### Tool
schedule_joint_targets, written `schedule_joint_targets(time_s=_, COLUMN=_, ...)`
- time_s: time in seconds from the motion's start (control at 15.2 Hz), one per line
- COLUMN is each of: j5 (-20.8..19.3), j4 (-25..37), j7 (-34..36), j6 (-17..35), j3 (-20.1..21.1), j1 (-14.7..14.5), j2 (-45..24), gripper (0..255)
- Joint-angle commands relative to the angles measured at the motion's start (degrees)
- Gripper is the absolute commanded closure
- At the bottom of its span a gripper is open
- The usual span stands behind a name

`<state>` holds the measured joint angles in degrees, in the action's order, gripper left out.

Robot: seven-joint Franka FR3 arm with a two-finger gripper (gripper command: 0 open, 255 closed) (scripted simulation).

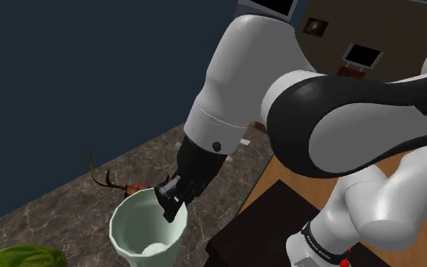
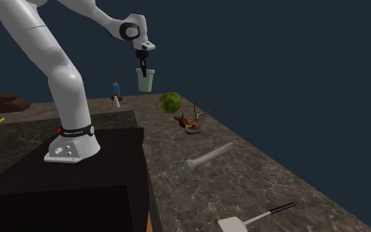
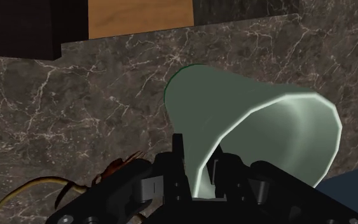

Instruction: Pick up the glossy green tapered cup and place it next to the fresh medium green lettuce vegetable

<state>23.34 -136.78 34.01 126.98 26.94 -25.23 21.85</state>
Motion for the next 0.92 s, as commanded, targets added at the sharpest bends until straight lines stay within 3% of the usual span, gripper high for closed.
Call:
schedule_joint_targets(time_s=0.0, j5=-0.35, j4=1.47, j7=3.37, j6=0.89, j3=2.51, j1=-0.58, j2=-1.44, gripper=255)
schedule_joint_targets(time_s=0.4, j5=-3.91, j4=7.22, j7=14.44, j6=3.16, j3=10.48, j1=-1.47, j2=-7.27, gripper=255)
schedule_joint_targets(time_s=0.86, j5=-4.4, j4=3.83, j7=14.49, j6=9.0, j3=11.74, j1=-1.38, j2=-9.95, gripper=255)
